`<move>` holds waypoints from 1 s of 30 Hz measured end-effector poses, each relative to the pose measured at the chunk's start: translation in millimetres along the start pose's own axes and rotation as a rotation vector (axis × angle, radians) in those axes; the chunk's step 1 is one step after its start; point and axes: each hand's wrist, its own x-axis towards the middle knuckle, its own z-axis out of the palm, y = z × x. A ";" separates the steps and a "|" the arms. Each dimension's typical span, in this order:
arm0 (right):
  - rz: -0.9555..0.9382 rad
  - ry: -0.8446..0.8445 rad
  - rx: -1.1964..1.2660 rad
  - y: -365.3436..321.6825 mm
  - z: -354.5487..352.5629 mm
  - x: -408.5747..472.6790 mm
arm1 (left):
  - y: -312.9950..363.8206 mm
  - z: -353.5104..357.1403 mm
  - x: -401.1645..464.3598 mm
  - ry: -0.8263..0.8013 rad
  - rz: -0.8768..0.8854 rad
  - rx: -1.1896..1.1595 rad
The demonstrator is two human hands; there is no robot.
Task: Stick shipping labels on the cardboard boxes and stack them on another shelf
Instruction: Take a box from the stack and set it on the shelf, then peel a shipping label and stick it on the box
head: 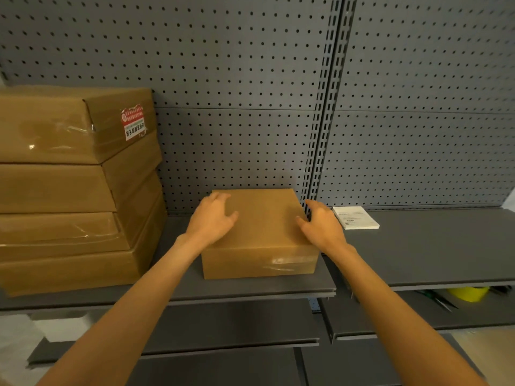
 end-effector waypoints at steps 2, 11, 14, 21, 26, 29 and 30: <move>-0.072 0.013 -0.155 -3.1 -0.8 7.5 | 12.2 5.4 5.8 0.009 0.123 0.102; -0.085 -0.019 -0.257 6.4 7.5 26.3 | 33.2 57.9 51.9 -0.206 0.323 0.148; -0.074 -0.038 -0.268 11.1 14.4 28.4 | 35.5 71.3 66.8 -0.280 0.359 0.152; -0.032 0.016 -0.211 25.0 15.0 39.6 | 42.1 79.5 93.4 -0.308 0.440 0.185; 0.043 0.040 -0.182 45.8 14.4 53.3 | 64.0 89.4 107.7 -0.340 0.462 0.161; 0.085 0.032 -0.151 60.7 15.7 59.7 | 73.2 100.5 110.8 -0.374 0.468 0.154; 0.098 0.034 -0.141 65.8 15.6 62.2 | 74.7 103.8 111.1 -0.371 0.463 0.147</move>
